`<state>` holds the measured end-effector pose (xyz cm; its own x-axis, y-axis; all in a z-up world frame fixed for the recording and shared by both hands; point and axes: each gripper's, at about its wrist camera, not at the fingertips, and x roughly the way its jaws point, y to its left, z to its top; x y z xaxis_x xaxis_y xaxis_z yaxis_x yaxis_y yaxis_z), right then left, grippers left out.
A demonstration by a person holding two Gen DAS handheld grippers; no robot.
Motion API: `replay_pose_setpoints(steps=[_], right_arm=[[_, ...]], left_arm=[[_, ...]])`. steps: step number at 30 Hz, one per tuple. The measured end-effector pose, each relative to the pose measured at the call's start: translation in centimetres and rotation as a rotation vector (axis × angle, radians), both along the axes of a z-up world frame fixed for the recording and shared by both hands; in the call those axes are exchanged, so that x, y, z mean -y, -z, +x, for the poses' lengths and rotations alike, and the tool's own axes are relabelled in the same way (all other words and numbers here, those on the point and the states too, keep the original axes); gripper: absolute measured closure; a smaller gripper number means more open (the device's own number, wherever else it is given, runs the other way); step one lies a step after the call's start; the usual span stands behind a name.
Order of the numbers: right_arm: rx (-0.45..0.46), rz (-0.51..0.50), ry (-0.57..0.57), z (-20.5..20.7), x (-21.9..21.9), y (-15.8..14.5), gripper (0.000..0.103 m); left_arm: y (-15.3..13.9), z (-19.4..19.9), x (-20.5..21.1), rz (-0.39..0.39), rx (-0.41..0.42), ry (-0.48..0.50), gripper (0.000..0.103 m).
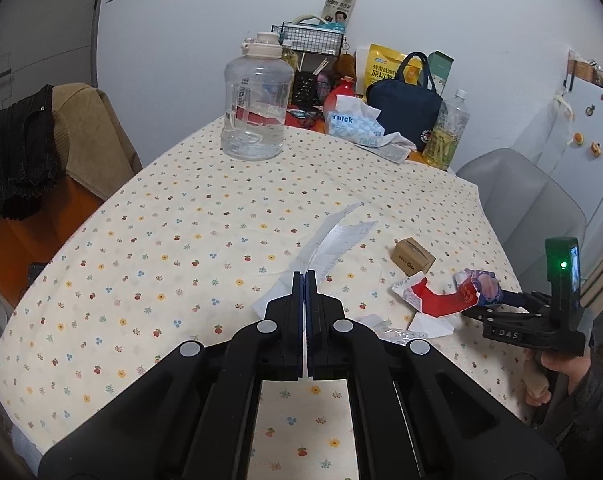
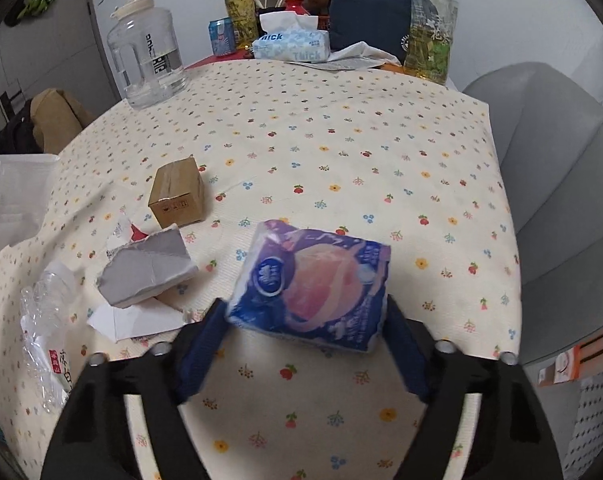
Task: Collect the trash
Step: 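Grasp the blue-and-pink wrapped packet with the right tool and lift, then carry the paper sheet and packet in both tools to the bin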
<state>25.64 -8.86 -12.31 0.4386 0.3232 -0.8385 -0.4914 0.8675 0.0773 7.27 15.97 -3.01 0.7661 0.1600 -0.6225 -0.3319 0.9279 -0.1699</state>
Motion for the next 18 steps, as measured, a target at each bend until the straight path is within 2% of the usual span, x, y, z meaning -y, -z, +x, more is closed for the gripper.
replay_pose_setpoints(steps=[4,10,18], right_arm=[[0.003,0.019,-0.013,-0.8,0.7,-1.0,0.052],[0.010,0.045,-0.021,-2.8,2.1,-2.4,0.064],[0.029,0.117,-0.008,-5.7,4.4,-4.4,0.070]], left_arm=[[0.6,0.4,0.1,-0.016,-0.009,-0.001,0.101],[-0.3,0.5,1.4,-0.010,0.014,0.031,0.101],[-3.1,-0.3,3.8,-0.009,0.084,0.090,0.101]])
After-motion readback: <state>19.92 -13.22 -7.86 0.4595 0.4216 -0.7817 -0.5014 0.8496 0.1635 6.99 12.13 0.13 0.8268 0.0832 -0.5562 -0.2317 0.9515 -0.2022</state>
